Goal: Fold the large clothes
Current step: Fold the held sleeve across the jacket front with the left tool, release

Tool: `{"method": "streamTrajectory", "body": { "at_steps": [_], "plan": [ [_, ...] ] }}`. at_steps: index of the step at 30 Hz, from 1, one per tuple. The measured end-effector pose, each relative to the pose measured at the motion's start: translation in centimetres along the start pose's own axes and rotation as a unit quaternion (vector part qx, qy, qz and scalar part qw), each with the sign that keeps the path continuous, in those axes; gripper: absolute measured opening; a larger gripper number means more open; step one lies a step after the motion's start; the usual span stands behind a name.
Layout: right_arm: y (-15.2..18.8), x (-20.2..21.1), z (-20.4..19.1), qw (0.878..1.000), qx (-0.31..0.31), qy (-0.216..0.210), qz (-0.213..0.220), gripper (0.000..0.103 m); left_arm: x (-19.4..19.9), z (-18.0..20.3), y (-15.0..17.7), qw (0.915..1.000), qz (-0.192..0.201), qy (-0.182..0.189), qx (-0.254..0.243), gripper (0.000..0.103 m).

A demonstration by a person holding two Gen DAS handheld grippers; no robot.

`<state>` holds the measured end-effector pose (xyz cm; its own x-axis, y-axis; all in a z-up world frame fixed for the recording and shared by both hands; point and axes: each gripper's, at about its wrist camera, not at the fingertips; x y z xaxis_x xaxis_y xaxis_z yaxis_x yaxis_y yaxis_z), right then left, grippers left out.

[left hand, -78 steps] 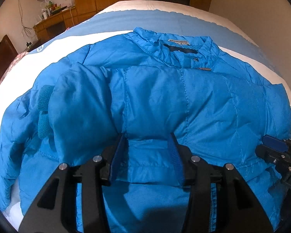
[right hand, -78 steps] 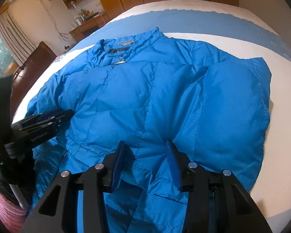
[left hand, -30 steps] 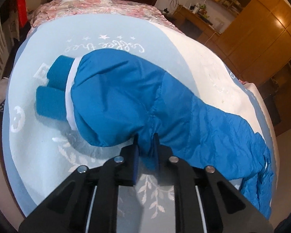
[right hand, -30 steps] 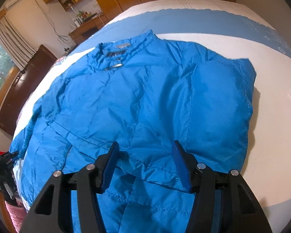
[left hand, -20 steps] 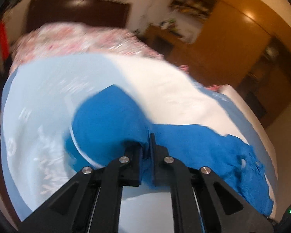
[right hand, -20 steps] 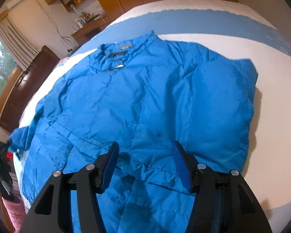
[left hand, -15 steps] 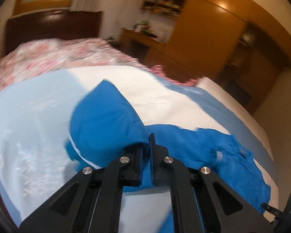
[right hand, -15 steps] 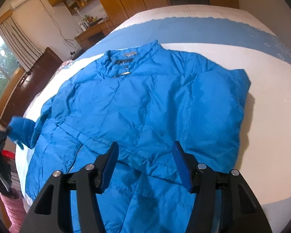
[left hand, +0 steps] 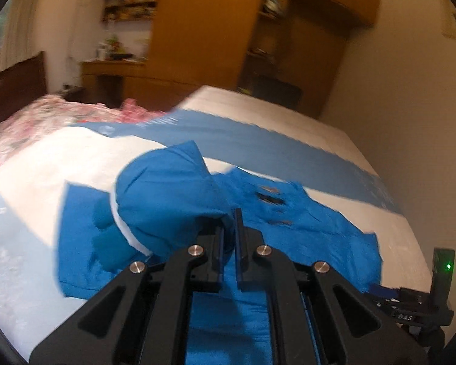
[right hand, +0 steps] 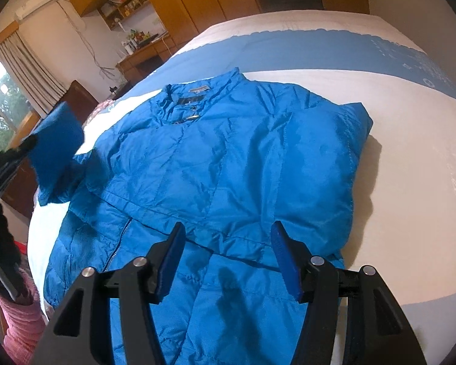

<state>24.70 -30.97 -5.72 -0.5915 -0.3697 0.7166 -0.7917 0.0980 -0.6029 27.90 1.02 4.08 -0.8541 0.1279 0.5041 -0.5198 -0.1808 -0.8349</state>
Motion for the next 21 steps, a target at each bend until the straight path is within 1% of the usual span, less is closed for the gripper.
{"method": "streamTrajectory", "body": {
  "at_steps": [5,7,9,12,13,16,18,19,20,21],
  "plan": [
    [0.0,0.0,0.6,1.0,-0.005,-0.001,-0.001,0.059,-4.6,3.3,2.0,0.9976,-0.057,0.039,-0.008,0.003],
    [0.1,-0.1,0.8,1.0,-0.007,-0.001,-0.003,0.059,-6.3,3.8,3.4,0.9954,-0.082,0.049,-0.01,0.004],
    [0.1,-0.3,1.1,1.0,-0.012,-0.002,-0.007,0.059,-7.6,4.2,4.3,0.9937,-0.096,0.054,-0.018,0.004],
    [0.2,-0.5,1.2,1.0,-0.014,-0.002,-0.009,0.059,-8.4,4.6,5.6,0.989,-0.128,0.071,-0.024,0.007],
    [0.2,-0.5,1.2,1.0,-0.014,-0.002,-0.009,0.059,-9.1,4.7,6.1,0.986,-0.145,0.078,-0.028,0.008],
    [0.3,-0.7,1.2,1.0,-0.014,0.0,-0.012,0.059,-9.9,4.6,7.0,0.9807,-0.172,0.086,-0.034,0.009],
    [0.4,-0.7,1.2,1.0,-0.012,0.001,-0.011,0.059,-9.5,4.4,7.2,0.9781,-0.184,0.092,-0.031,0.016],
    [0.4,-0.6,1.2,1.0,-0.012,0.001,-0.011,0.059,-8.7,4.1,7.2,0.9772,-0.185,0.1,-0.029,0.023],
    [0.3,-0.7,1.2,1.0,-0.012,0.002,-0.011,0.059,-7.9,4.0,7.3,0.9771,-0.184,0.103,-0.032,0.036],
    [0.3,-0.6,1.2,1.0,-0.012,0.003,-0.011,0.059,-7.1,3.9,7.2,0.9773,-0.182,0.102,-0.036,0.044]
  ]
}}
Point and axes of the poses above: each gripper's, at about its wrist camera, not at the fingertips, and x roughly against the way its jaws point, z to its right, y to its underside, and after that the axes turned 7 degrees about z, right-handed
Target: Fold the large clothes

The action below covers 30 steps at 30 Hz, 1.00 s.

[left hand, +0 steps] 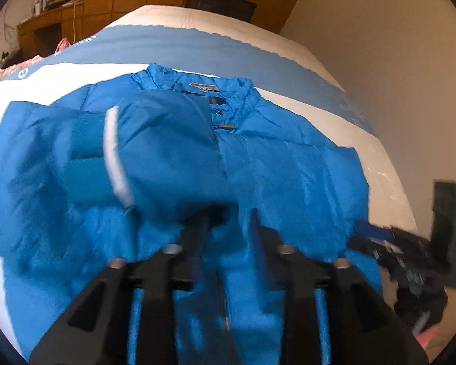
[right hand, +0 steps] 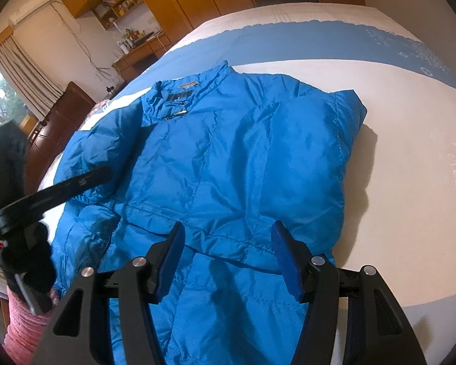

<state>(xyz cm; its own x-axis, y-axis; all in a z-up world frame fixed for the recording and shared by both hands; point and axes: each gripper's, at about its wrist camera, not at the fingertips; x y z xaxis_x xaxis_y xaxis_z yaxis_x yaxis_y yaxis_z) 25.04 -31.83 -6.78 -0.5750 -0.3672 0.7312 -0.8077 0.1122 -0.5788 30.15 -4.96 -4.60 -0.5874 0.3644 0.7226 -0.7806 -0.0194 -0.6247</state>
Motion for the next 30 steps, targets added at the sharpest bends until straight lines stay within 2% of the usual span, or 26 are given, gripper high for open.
{"method": "streamTrajectory", "body": {
  "at_steps": [1,3,5,7,9,12,14,19,28,30],
  "plan": [
    [0.0,0.0,0.0,1.0,0.001,0.001,0.0,0.059,1.2,0.0,0.4,1.0,0.006,0.005,-0.004,0.054],
    [-0.1,0.2,-0.3,1.0,0.001,0.005,0.0,0.059,4.3,-0.5,1.2,0.9994,0.024,0.022,-0.01,0.055],
    [-0.3,0.4,-0.9,1.0,0.002,-0.004,-0.002,0.06,6.7,-1.6,1.5,0.9989,0.044,0.012,-0.013,0.055],
    [-0.8,0.5,-1.8,1.0,0.005,-0.015,-0.004,0.06,8.3,-3.3,0.9,0.9974,0.063,-0.031,-0.011,0.056],
    [-1.4,0.3,-3.3,1.0,0.015,-0.021,-0.011,0.06,8.9,-6.3,-0.2,0.9936,0.076,-0.083,0.013,0.056],
    [-2.9,-0.5,-6.1,0.998,0.029,-0.038,-0.031,0.06,7.4,-10.8,-1.8,0.985,0.062,-0.156,0.039,0.056],
    [-4.0,-1.3,-7.9,0.998,0.037,-0.042,-0.04,0.06,5.6,-12.7,-2.5,0.9788,0.036,-0.197,0.043,0.055],
    [-6.0,-3.7,-10.9,0.996,0.042,-0.05,-0.061,0.06,2.0,-15.6,-2.7,0.9815,0.005,-0.177,0.072,0.059],
    [-6.9,-9.1,-14.5,0.993,0.054,-0.042,-0.094,0.06,1.1,-16.7,-2.0,0.9864,0.028,-0.15,0.06,0.063],
    [-6.3,-10.1,-14.7,0.992,0.058,-0.036,-0.105,0.042,1.3,-16.6,-1.8,0.987,0.032,-0.146,0.058,0.063]
  ]
}}
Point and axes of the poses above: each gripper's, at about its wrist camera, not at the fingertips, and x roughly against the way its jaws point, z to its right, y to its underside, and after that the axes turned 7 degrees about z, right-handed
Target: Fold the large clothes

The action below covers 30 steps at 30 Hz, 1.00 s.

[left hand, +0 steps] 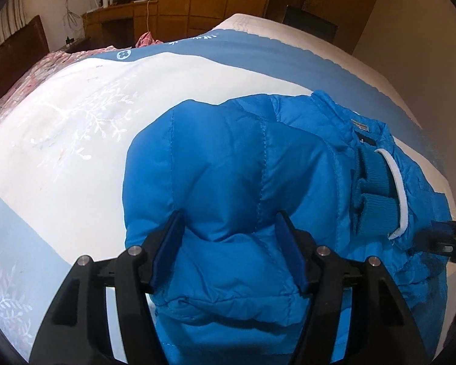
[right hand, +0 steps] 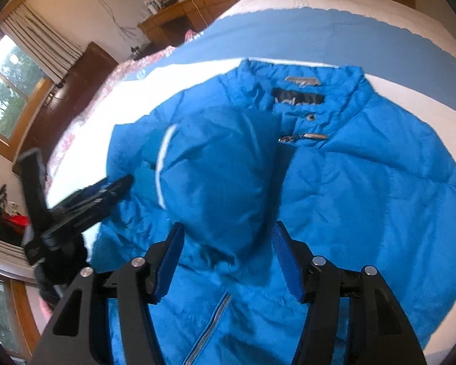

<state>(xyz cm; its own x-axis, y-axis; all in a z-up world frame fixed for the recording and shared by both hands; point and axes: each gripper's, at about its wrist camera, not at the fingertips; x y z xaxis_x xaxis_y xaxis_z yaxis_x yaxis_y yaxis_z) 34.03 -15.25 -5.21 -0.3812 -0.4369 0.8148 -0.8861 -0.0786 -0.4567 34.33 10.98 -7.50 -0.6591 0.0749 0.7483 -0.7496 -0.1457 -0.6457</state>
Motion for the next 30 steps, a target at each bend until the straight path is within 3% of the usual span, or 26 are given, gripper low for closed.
{"method": "streamTrajectory", "body": {
  "at_steps": [5,11,17,20,24,30],
  "plan": [
    [0.7,0.5,1.2,1.0,-0.015,0.004,0.009,0.026,0.5,0.0,0.1,1.0,0.006,0.006,0.003,0.063],
    [2.0,2.8,3.7,0.999,-0.044,0.024,0.011,0.024,1.8,0.7,0.1,0.9997,0.017,0.019,-0.003,0.059],
    [2.8,3.4,4.8,0.998,-0.048,0.048,0.0,0.041,1.5,2.0,0.4,0.9996,0.017,-0.002,-0.025,0.059],
    [2.5,5.7,3.6,0.997,-0.018,0.071,0.034,0.042,1.9,2.3,0.4,0.9995,0.015,-0.001,-0.027,0.059],
    [1.7,7.3,0.4,0.994,0.035,0.075,0.068,0.058,2.2,2.5,0.5,0.9993,0.013,-0.011,-0.034,0.059],
    [1.0,2.2,-3.1,0.992,0.087,0.084,0.023,0.061,2.4,2.4,0.6,0.9994,0.015,-0.007,-0.031,0.059]
  ]
}}
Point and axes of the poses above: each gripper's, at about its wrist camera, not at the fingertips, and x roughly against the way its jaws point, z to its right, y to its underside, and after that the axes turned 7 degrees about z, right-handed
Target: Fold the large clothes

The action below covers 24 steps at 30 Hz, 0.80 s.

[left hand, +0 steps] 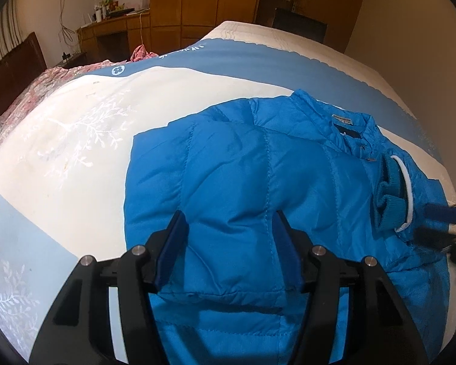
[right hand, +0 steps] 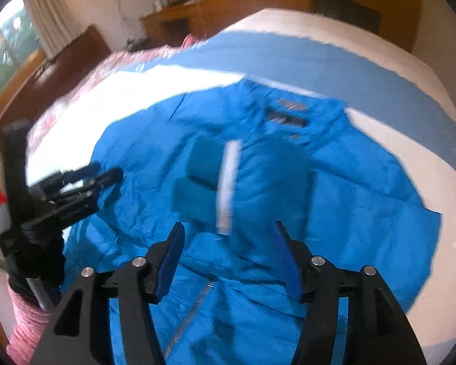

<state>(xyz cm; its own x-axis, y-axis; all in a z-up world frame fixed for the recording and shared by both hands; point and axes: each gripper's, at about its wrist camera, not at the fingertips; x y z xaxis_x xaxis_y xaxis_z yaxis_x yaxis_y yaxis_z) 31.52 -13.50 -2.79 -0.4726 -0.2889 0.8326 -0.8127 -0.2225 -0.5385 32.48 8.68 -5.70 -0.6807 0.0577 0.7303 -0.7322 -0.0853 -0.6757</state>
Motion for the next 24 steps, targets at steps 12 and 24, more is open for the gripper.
{"method": "streamTrajectory", "body": {
  "at_steps": [12,24],
  "plan": [
    [0.5,-0.3,4.2,0.998,-0.057,0.015,0.021,0.027,0.1,0.5,0.2,0.9999,0.004,-0.003,-0.012,0.059],
    [6.7,5.6,14.9,0.978,-0.195,-0.065,0.027,0.06,0.0,0.8,0.4,0.9997,0.006,-0.005,-0.021,0.061]
  ]
}}
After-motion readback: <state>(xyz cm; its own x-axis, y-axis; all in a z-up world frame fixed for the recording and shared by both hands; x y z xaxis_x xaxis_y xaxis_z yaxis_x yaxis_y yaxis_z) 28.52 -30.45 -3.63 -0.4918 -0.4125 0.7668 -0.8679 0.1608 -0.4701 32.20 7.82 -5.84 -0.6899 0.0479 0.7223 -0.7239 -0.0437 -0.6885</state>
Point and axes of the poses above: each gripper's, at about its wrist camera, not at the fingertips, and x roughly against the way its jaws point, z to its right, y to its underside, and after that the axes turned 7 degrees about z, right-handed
